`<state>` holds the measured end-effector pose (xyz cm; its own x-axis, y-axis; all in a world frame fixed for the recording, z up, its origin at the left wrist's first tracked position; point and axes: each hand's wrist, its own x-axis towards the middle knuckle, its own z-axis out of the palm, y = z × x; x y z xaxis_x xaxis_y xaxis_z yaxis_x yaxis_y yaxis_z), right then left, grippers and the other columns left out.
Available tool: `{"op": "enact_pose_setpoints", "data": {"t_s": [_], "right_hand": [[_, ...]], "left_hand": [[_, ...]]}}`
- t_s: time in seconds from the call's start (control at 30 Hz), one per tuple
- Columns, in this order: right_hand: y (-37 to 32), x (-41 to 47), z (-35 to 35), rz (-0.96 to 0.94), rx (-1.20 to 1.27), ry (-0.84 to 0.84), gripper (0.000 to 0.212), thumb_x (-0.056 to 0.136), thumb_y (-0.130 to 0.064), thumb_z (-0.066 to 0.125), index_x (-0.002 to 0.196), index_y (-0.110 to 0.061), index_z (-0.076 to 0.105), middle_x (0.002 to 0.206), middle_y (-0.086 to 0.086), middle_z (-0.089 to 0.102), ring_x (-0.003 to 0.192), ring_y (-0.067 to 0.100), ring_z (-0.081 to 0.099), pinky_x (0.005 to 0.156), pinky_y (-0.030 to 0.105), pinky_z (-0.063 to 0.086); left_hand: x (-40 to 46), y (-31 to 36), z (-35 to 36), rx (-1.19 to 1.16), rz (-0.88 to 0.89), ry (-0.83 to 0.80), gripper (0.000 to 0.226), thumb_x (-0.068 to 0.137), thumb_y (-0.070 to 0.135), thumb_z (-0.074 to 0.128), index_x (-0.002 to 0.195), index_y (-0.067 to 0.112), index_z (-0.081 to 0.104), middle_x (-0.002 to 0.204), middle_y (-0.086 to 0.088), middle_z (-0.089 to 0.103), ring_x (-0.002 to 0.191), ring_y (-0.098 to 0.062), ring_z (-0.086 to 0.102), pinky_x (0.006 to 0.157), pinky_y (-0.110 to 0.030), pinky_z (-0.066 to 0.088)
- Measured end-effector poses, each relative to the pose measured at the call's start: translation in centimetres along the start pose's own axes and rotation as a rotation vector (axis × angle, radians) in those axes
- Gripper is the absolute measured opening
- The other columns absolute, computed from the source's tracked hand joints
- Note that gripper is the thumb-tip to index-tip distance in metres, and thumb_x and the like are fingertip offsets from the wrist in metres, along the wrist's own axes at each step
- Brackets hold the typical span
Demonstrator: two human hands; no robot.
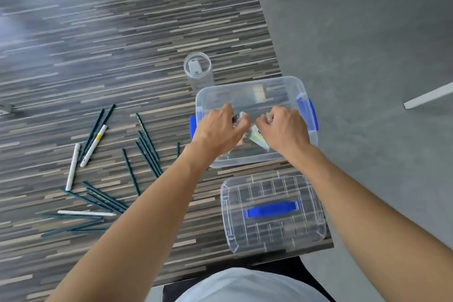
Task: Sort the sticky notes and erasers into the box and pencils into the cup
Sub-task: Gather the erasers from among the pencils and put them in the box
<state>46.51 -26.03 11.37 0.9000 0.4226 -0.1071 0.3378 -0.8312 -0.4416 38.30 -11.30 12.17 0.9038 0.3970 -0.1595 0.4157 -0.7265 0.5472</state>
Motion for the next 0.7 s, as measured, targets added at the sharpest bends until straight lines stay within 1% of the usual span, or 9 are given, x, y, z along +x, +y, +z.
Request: {"op": "enact_pose_setpoints", "data": {"t_s": [0.07,0.13,0.17,0.23,0.3,0.4,0.53,0.6,0.7], "right_hand": [[1.0,0.8,0.1,-0.018,-0.035,-0.021,0.038,0.089,-0.035,0.051,0.058,-0.019,0.036,0.053,-0.006,0.041,0.047,0.005,0.036,0.043,0.023,0.018],[1.7,1.5,0.6,-0.041,-0.081,-0.035,0.038,0.091,-0.036,0.05,0.059,-0.02,0.035,0.053,-0.008,0.038,0.047,0.004,0.034,0.044,0.022,0.017],[2.0,1.7,0.9,-0.053,-0.1,-0.048,0.037,0.092,-0.036,0.049,0.061,-0.019,0.037,0.054,-0.007,0.039,0.047,0.005,0.035,0.044,0.022,0.017],[2.4,2.2,1.6,-0.077,-0.129,-0.105,0.032,0.094,-0.037,0.047,0.071,-0.015,0.044,0.061,-0.003,0.047,0.05,0.013,0.042,0.044,0.023,0.022],[2.8,3.0,2.3,-0.1,-0.148,-0.168,0.028,0.096,-0.037,0.044,0.081,-0.014,0.045,0.071,0.001,0.052,0.059,0.019,0.049,0.05,0.026,0.03],[3.1,3.5,2.8,-0.137,-0.16,-0.228,0.023,0.097,-0.036,0.044,0.087,-0.016,0.042,0.077,0.002,0.052,0.064,0.02,0.05,0.055,0.031,0.035],[3.4,4.1,3.5,-0.156,-0.154,-0.291,0.022,0.097,-0.033,0.048,0.099,-0.01,0.051,0.085,0.003,0.054,0.068,0.019,0.052,0.058,0.031,0.039],[3.6,4.1,3.7,-0.168,-0.145,-0.278,0.022,0.096,-0.031,0.052,0.103,-0.01,0.052,0.087,0.004,0.056,0.068,0.019,0.051,0.058,0.03,0.038],[3.6,3.9,3.7,-0.184,-0.156,-0.273,0.023,0.094,-0.028,0.057,0.106,-0.009,0.053,0.092,0.006,0.06,0.071,0.02,0.054,0.06,0.029,0.039]], "left_hand": [[0.8,0.3,0.9,0.041,0.013,-0.04,0.035,0.093,0.043,0.042,0.064,0.03,0.029,0.063,-0.003,0.048,0.059,-0.027,0.051,0.054,-0.036,0.039],[1.3,0.2,1.8,0.105,0.024,-0.083,0.037,0.096,0.04,0.043,0.065,0.033,0.025,0.066,-0.001,0.045,0.064,-0.034,0.055,0.057,-0.042,0.047],[1.6,0.0,2.3,0.131,0.018,-0.104,0.036,0.097,0.04,0.042,0.066,0.032,0.025,0.065,0.001,0.042,0.062,-0.034,0.054,0.055,-0.042,0.047],[2.1,-0.5,3.3,0.173,-0.029,-0.138,0.029,0.096,0.046,0.037,0.075,0.027,0.028,0.063,0.003,0.042,0.059,-0.027,0.05,0.048,-0.034,0.034],[2.8,-1.0,4.5,0.218,-0.075,-0.17,0.031,0.095,0.05,0.033,0.087,0.021,0.03,0.07,0.0,0.048,0.064,-0.025,0.048,0.051,-0.034,0.028],[3.2,-1.6,5.6,0.279,-0.082,-0.235,0.033,0.096,0.051,0.036,0.099,0.018,0.033,0.09,-0.003,0.049,0.078,-0.024,0.047,0.061,-0.036,0.033],[3.8,-2.0,6.5,0.358,-0.061,-0.264,0.036,0.096,0.038,0.045,0.122,0.015,0.038,0.11,-0.008,0.055,0.096,-0.028,0.056,0.063,-0.036,0.033],[3.9,-2.0,6.7,0.351,-0.049,-0.253,0.038,0.096,0.036,0.047,0.127,0.015,0.038,0.114,-0.008,0.055,0.101,-0.029,0.057,0.064,-0.036,0.034],[4.0,-1.7,6.6,0.363,-0.033,-0.209,0.043,0.097,0.044,0.047,0.128,0.015,0.043,0.113,-0.007,0.055,0.102,-0.028,0.057,0.064,-0.035,0.035]]}}
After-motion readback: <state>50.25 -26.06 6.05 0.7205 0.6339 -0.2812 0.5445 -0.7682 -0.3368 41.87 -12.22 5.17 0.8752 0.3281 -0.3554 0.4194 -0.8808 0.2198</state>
